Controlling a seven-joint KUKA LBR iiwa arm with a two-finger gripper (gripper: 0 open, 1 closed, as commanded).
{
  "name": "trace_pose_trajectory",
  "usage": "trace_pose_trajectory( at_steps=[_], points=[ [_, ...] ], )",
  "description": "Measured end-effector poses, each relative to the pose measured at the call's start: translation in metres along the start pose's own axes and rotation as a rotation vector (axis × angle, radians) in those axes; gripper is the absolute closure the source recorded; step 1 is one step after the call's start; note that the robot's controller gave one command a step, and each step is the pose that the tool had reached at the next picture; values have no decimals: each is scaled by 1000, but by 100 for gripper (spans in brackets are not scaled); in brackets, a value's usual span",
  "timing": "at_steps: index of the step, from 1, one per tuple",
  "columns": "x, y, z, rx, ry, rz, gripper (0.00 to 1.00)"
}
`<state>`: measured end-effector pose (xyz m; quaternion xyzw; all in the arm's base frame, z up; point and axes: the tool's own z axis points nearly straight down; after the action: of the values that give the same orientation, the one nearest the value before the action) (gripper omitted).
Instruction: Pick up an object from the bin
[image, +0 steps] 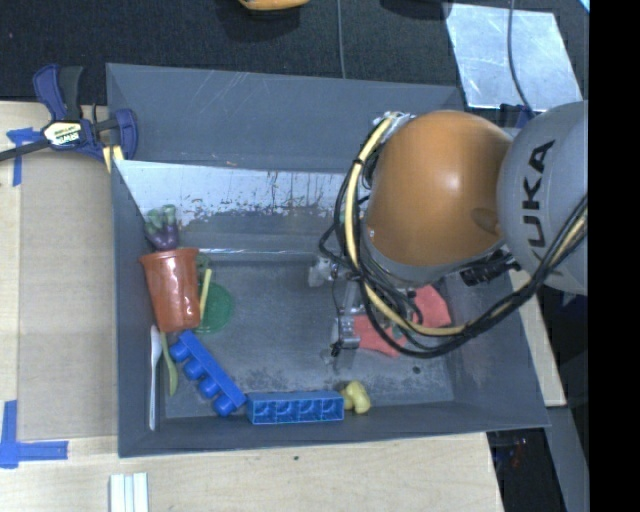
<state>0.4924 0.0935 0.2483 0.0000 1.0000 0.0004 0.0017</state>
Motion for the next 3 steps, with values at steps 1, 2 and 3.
trace_pose_trajectory(
  at_steps=[1,2,3],
  points=[
    [-38,-48,-3,0,-5,46,0],
    [-37,-109,55,-1,0,-21,0],
    [-24,-115,91,0,-13,-190,0]
  ],
)
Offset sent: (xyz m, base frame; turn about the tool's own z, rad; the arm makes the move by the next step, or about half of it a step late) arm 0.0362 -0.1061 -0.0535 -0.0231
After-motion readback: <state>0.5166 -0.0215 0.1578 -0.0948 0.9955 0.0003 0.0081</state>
